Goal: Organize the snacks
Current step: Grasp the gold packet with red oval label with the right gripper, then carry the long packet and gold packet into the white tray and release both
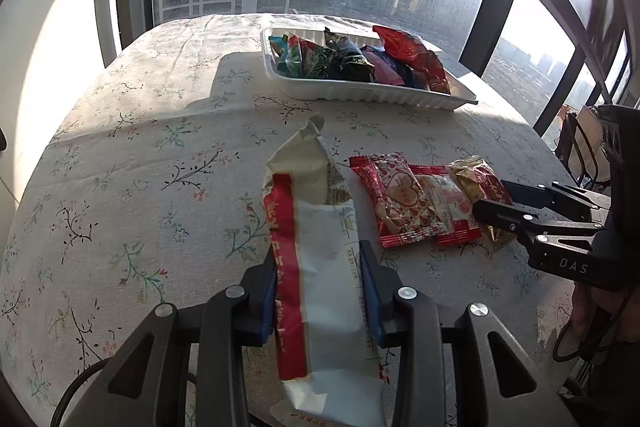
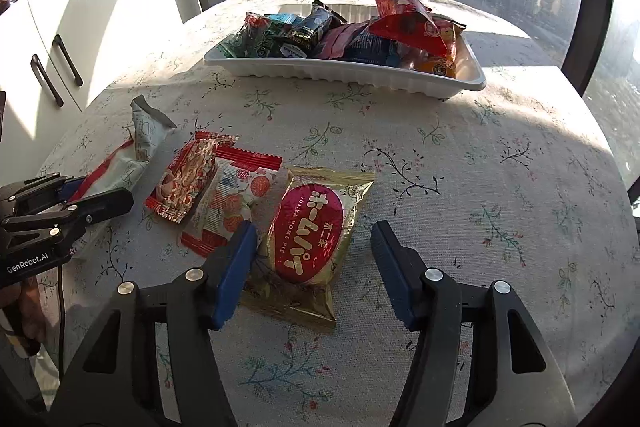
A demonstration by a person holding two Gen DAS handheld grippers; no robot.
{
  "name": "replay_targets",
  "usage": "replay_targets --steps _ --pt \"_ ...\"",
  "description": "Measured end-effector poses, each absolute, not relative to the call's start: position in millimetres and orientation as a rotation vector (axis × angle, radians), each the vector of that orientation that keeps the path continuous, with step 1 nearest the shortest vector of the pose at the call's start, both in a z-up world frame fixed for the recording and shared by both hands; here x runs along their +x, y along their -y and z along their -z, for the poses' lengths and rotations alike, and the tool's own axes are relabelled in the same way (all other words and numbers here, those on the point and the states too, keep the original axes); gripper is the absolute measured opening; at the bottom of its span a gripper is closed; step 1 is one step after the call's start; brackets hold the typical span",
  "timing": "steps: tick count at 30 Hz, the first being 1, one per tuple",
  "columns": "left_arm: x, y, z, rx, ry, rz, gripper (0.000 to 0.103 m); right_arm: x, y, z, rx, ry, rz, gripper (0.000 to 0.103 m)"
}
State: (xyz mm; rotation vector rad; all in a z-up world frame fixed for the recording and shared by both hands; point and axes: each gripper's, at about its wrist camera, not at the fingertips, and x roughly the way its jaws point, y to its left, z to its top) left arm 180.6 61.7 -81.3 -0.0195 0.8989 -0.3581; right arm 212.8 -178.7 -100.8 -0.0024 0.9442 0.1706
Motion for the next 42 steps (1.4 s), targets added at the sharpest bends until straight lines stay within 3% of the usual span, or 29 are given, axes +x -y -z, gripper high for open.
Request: replay_targets --steps 2,14,19,42 --pt "181 -62 81 -0.022 -0.899 0.359 0.037 212 183 100 -0.015 -0.944 -0.153 0.040" --pt "181 -62 82 -0.019 -0.899 0.357 0.037 225 176 102 -0.096 -0.952 -0.177 0.040" --pt "181 -62 82 -0.019 -0.899 0.357 0.037 221 183 101 -0.058 -0.941 -0.183 0.030" --pt "177 -63 79 -0.022 -0.877 0.338 0.037 196 210 84 0.054 -0.852 -0.203 0.029"
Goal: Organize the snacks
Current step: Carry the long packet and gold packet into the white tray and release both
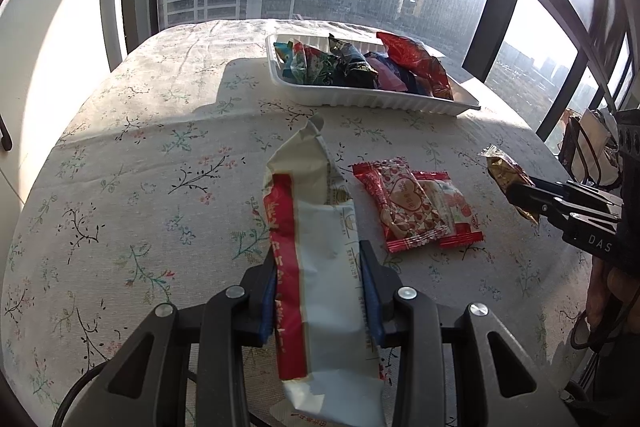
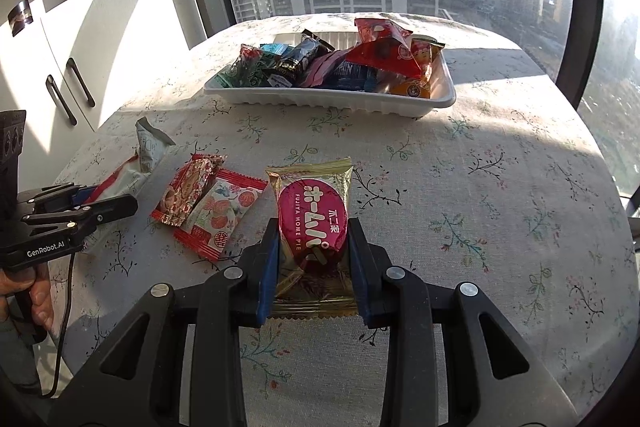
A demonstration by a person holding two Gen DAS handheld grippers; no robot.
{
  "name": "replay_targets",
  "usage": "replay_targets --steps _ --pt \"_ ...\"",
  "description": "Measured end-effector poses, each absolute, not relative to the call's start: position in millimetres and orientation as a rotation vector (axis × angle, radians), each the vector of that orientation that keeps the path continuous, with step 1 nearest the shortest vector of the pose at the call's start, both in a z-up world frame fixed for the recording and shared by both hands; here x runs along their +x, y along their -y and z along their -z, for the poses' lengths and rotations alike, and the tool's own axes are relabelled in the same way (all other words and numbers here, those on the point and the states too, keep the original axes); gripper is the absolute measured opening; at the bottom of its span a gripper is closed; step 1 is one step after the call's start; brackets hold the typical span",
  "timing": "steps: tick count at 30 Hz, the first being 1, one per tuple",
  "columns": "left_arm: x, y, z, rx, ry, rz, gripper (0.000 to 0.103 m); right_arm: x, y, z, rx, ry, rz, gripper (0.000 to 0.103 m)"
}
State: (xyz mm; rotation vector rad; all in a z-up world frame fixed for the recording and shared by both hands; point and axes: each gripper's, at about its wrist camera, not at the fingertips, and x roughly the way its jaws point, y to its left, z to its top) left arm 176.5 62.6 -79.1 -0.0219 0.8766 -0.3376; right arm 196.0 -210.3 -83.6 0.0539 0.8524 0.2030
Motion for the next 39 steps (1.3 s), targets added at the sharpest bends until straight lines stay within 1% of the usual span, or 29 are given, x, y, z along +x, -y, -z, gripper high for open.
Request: replay_targets --steps 10,17,23,27,31,39 --pt "174 -64 67 -0.032 -0.839 0.363 0.037 194 220 69 0.073 -0.809 -0.198 0.029" --pt "192 -60 34 -0.013 -0.779 0.380 0.037 199 222 52 0.076 -0.772 -0.211 0.029" --pt "229 -50 3 0.011 -0.715 0.383 0.037 221 220 25 0.067 -0.722 -0.226 0.029" --pt "267 -39 -10 0.017 -0.704 0.389 0.037 255 219 4 0.059 -0.686 -0.238 0.029" --pt "304 -20 -12 0.044 -0.705 0.393 0.037 297 217 -3 0.072 -0.684 -0.244 0.029" --pt "367 4 16 0.025 -0.750 0.401 0.037 381 192 13 0.013 -0.738 -0.224 0.029"
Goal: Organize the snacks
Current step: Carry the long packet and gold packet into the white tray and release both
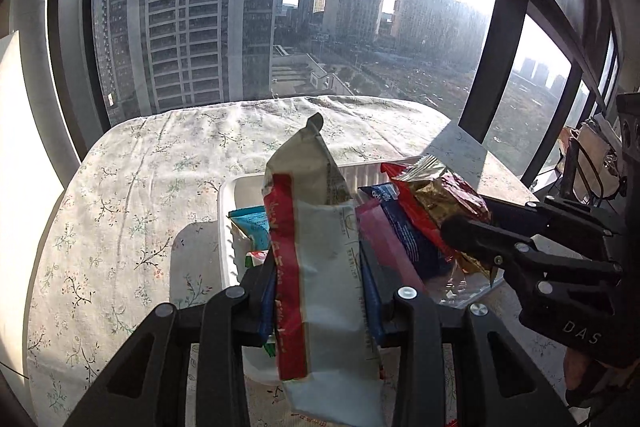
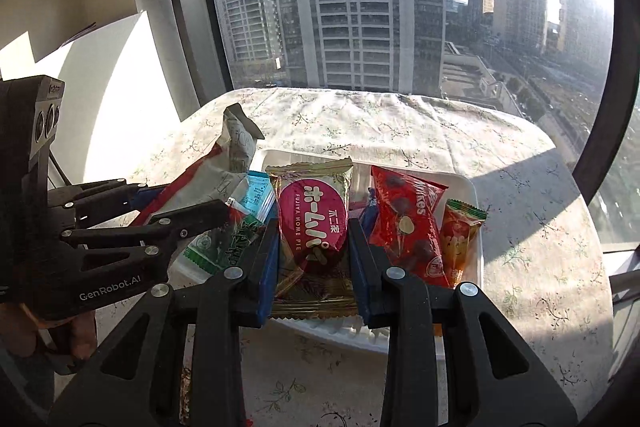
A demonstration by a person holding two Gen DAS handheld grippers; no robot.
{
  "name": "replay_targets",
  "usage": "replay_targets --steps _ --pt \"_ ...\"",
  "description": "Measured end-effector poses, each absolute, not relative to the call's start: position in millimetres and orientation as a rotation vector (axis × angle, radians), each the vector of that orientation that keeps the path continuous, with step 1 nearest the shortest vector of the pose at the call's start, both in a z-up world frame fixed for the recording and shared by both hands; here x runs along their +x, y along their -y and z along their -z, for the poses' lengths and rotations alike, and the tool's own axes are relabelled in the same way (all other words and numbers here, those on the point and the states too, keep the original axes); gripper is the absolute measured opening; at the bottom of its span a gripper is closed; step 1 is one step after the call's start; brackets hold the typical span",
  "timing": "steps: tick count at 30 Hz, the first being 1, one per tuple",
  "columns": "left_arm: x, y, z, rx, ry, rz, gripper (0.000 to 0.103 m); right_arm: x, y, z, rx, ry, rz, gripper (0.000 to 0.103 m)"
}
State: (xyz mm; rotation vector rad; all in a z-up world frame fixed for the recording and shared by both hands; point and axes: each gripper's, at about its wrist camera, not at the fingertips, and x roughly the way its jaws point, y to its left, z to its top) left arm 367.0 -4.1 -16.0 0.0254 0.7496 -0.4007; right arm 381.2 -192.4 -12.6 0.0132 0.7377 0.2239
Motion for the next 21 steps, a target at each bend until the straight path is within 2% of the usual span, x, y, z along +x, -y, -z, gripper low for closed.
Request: replay_targets --steps 11,21 --pt "392 11 52 0.036 -0.780 0.416 0.037 447 181 54 -0.060 -0.814 -0.164 0.029" --pt "390 9 54 0.026 -0.757 0.418 0.037 448 174 79 -0.117 -0.832 -0.140 0.030"
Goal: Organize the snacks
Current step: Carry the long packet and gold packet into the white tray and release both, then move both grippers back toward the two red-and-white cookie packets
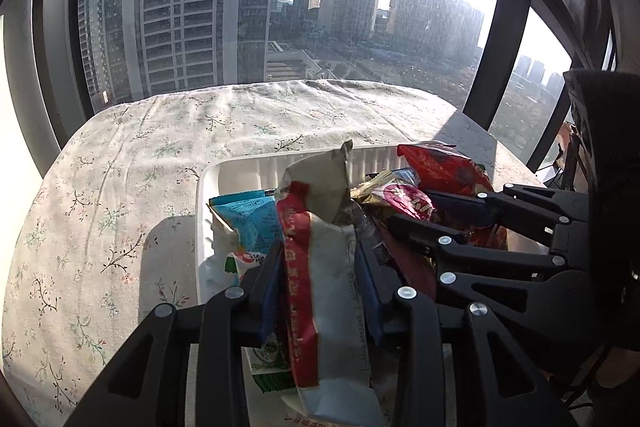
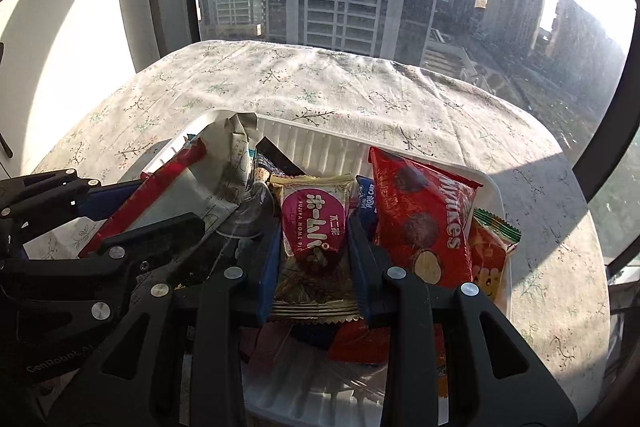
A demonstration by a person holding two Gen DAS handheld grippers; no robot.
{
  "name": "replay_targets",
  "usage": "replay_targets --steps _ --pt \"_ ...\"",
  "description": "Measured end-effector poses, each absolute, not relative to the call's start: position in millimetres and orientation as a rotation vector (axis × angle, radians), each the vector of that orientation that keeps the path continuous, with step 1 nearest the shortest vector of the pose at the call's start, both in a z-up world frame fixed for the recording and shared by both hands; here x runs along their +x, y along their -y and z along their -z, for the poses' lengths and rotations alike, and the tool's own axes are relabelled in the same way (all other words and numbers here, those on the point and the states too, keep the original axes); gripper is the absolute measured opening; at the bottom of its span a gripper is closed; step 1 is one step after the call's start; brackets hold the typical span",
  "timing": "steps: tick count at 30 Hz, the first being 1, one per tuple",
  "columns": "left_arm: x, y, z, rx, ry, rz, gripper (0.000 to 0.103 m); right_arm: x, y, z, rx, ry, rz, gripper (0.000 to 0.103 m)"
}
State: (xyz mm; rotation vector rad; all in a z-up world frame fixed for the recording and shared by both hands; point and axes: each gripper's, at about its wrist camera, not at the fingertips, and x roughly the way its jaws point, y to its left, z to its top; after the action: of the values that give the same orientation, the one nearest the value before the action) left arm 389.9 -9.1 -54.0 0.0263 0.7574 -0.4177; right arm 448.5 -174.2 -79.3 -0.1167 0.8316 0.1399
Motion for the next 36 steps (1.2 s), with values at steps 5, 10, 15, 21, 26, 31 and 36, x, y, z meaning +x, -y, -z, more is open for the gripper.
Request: replay_targets --steps 5,10,15,21,26,31,36 --pt "388 6 52 0.017 -0.737 0.411 0.047 444 176 81 -0.111 -0.833 -0.132 0.030" --pt "384 0 45 -0.004 -0.719 0.404 0.054 438 181 77 -0.101 -0.815 -0.121 0.052" --pt "380 -10 34 -0.032 -0.687 0.389 0.069 425 180 67 -0.117 -0.780 -0.123 0.054" --pt "376 -19 29 -0.061 -0.665 0.373 0.088 369 182 45 -0.141 -0.707 -0.167 0.083" --pt "373 -15 28 -0.048 -0.666 0.385 0.098 310 190 46 -0.084 -0.697 -0.230 0.090" --pt "371 -6 20 -0.005 -0.678 0.390 0.103 272 197 54 -0.046 -0.730 -0.225 0.090" --pt "347 2 9 0.060 -0.718 0.357 0.103 240 209 47 -0.010 -0.709 -0.225 0.091"
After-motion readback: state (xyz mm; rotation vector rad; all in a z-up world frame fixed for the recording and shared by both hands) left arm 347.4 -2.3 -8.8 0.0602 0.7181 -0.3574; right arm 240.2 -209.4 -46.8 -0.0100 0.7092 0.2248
